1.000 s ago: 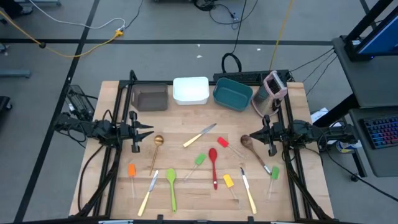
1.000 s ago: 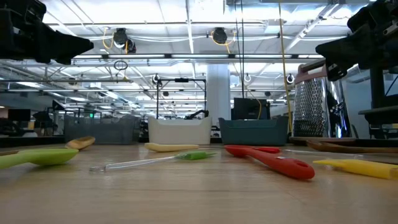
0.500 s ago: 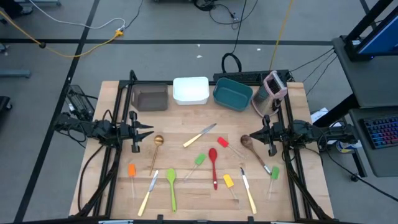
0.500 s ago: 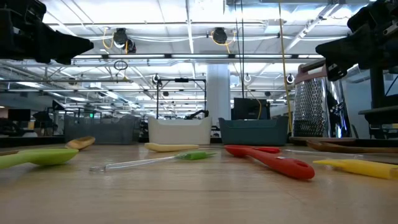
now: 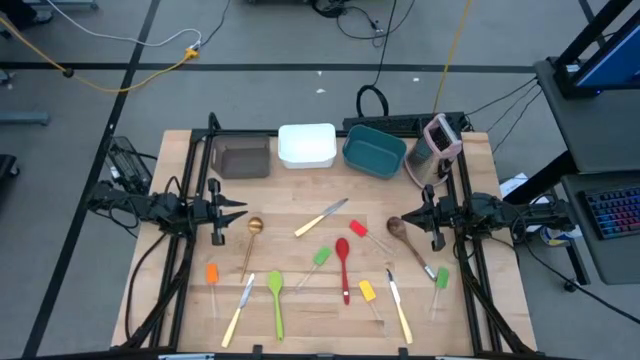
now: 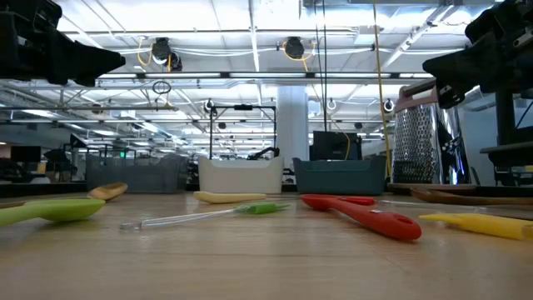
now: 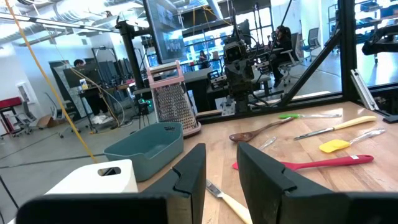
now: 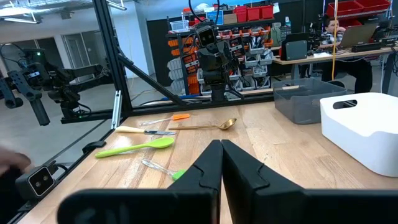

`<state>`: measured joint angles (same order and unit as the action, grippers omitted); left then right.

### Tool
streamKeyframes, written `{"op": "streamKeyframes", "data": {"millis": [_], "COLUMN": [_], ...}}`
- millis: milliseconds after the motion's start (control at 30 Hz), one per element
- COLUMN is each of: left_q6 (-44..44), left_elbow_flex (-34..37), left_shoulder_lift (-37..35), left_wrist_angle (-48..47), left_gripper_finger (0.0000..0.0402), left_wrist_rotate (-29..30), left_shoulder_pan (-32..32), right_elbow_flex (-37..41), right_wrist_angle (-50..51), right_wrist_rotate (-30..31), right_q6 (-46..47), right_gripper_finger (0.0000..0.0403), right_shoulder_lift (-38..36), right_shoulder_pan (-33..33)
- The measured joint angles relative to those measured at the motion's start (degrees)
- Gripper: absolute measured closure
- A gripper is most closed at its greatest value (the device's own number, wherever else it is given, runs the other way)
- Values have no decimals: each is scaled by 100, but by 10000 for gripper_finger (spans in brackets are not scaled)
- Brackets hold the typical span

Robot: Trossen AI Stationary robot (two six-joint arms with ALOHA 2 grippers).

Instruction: Pick & Place Kitchen Items

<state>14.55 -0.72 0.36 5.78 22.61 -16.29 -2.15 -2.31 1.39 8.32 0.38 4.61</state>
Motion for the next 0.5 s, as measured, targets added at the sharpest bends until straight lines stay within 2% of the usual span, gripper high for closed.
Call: {"op": "streamKeyframes", "data": {"millis": [367,500], "left_q6": [0,-2], "left_elbow_flex": [-1,0], "left_shoulder_lift": [-2,0], "left_wrist_angle": [0,36], "left_gripper_finger": [305,305], "left_wrist_rotate": [0,0], "left_shoulder_pan": [-2,-2], "right_elbow_flex": [0,2], "right_wrist_angle": [-13,-465], "right_wrist_rotate": [2,17], "right_q6": [3,518], "right_gripper_finger": [399,399], "right_shoulder_lift": [0,0], "right_shoulder_pan": [2,0]}}
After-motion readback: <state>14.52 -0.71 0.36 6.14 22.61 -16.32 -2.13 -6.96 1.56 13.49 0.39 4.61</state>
